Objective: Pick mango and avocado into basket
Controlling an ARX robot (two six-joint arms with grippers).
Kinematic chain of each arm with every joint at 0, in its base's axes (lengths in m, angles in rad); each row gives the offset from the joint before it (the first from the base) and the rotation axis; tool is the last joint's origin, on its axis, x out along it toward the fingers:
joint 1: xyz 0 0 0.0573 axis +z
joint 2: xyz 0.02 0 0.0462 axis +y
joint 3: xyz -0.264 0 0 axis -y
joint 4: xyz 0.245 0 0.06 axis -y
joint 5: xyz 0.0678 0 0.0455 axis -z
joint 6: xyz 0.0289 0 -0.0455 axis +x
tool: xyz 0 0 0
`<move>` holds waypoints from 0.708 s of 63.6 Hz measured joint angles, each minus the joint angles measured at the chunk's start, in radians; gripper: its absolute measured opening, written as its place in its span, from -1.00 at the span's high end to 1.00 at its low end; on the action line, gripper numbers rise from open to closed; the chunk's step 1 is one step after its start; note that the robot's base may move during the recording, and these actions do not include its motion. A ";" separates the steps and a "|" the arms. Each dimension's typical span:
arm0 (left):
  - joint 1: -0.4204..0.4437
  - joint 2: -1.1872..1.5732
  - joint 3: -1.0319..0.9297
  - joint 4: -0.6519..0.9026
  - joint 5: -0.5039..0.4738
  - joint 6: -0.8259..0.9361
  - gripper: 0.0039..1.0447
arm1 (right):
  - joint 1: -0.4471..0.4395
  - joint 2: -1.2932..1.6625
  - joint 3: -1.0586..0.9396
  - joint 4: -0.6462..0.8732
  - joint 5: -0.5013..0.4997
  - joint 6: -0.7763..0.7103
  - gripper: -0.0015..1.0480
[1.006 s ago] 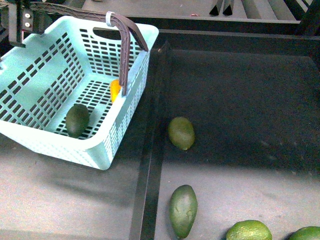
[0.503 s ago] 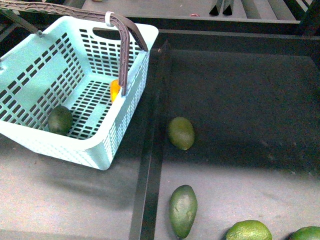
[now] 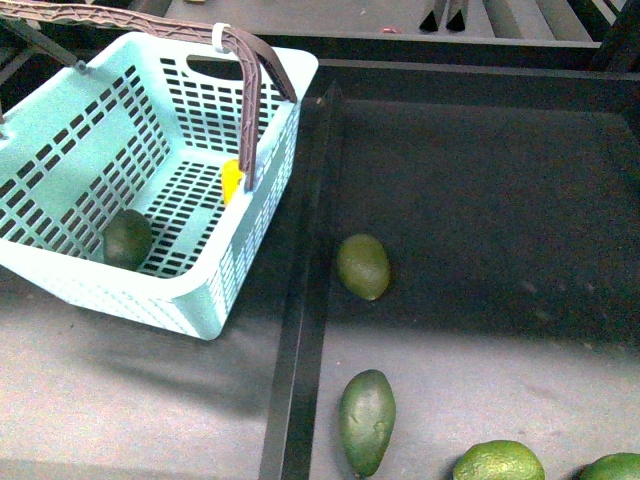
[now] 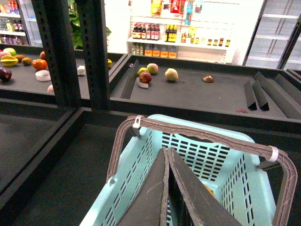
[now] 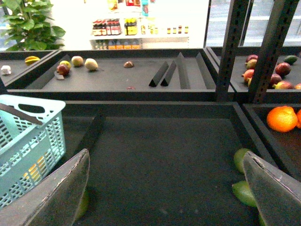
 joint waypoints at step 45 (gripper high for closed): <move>0.000 -0.895 -0.192 -0.681 0.000 0.006 0.96 | 0.000 0.000 0.000 0.000 0.000 0.000 -0.83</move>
